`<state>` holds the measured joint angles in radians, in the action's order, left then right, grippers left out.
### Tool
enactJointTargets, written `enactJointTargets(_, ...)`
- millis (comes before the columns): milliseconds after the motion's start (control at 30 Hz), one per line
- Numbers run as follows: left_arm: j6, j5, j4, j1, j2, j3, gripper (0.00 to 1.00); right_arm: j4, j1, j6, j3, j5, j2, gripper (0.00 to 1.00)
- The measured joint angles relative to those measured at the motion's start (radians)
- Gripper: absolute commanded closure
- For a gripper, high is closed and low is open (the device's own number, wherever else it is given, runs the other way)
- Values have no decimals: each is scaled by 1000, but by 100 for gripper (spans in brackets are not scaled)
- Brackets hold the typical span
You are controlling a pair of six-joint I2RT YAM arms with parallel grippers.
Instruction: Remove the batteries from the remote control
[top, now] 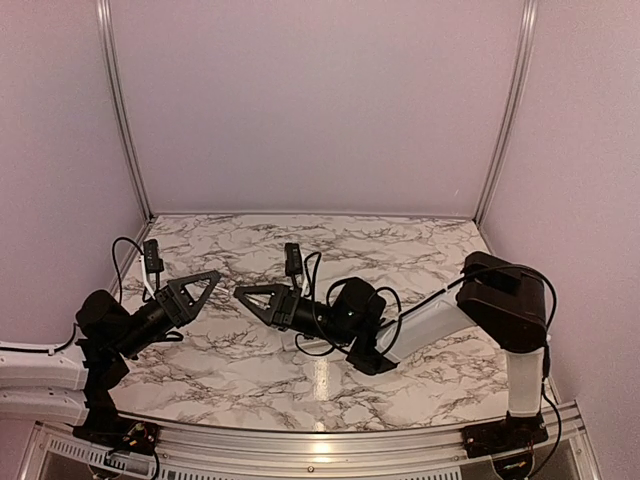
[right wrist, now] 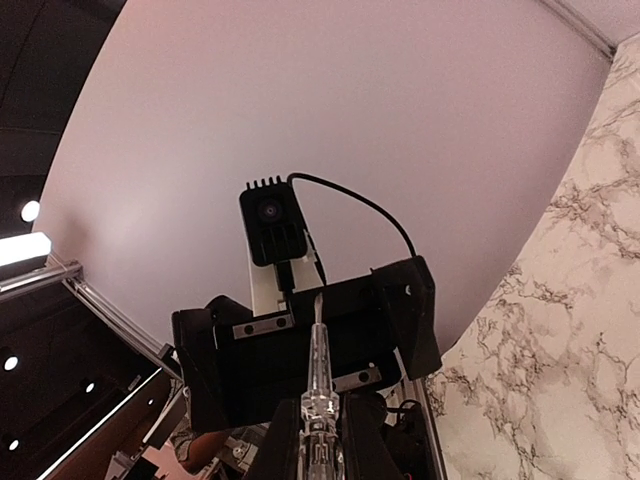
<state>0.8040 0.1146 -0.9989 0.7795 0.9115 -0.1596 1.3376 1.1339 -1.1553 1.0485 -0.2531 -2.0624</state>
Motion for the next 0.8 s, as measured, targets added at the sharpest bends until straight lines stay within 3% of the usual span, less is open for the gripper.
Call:
enactJointTargets(467,-117,-58,152,0,-161,0,1,-8,-26,92,-182,66,139,100)
enactJointTargets(800,-196,-68,240,0,-95,-31,1,-119,-59,181,-334,111,291,100)
